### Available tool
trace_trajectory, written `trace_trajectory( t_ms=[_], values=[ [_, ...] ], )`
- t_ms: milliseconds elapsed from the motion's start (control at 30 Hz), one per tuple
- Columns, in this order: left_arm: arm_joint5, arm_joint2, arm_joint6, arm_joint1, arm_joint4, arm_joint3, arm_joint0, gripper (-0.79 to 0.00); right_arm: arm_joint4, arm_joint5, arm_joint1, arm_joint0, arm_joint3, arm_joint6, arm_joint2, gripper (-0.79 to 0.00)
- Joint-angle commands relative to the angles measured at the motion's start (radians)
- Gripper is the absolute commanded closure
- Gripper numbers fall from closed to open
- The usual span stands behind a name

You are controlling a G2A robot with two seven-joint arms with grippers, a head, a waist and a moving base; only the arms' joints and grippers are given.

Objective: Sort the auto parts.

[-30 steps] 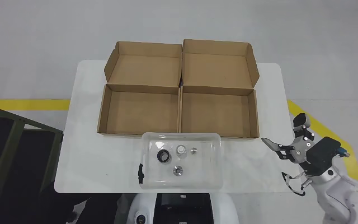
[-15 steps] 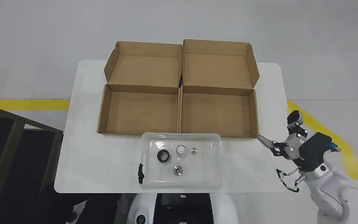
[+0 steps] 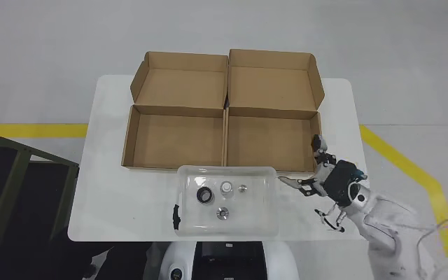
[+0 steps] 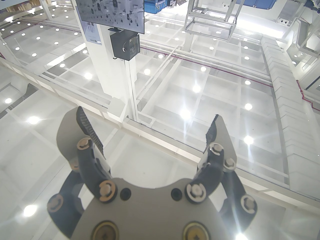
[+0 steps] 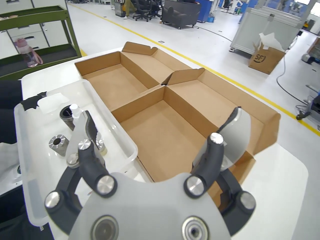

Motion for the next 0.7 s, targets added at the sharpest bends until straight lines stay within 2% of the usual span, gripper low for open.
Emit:
trace_trajectory(
  t_ms=[0,267,500,667],
  values=[
    [0.0,0.0,0.0,0.0,0.0,0.0,0.0,-0.785,-0.005,-0.01,0.001,0.022,0.002,0.028,-0.039,-0.785],
    [0.0,0.0,0.0,0.0,0.0,0.0,0.0,-0.785,0.038,-0.06,0.003,0.118,0.048,0.212,-0.187,-0.785],
    [0.0,0.0,0.0,0.0,0.0,0.0,0.0,-0.785,0.102,-0.025,0.002,0.179,0.059,0.373,-0.293,-0.785],
    [0.0,0.0,0.0,0.0,0.0,0.0,0.0,-0.785,0.075,-0.028,0.004,0.198,0.05,0.407,-0.315,-0.785]
  ],
)
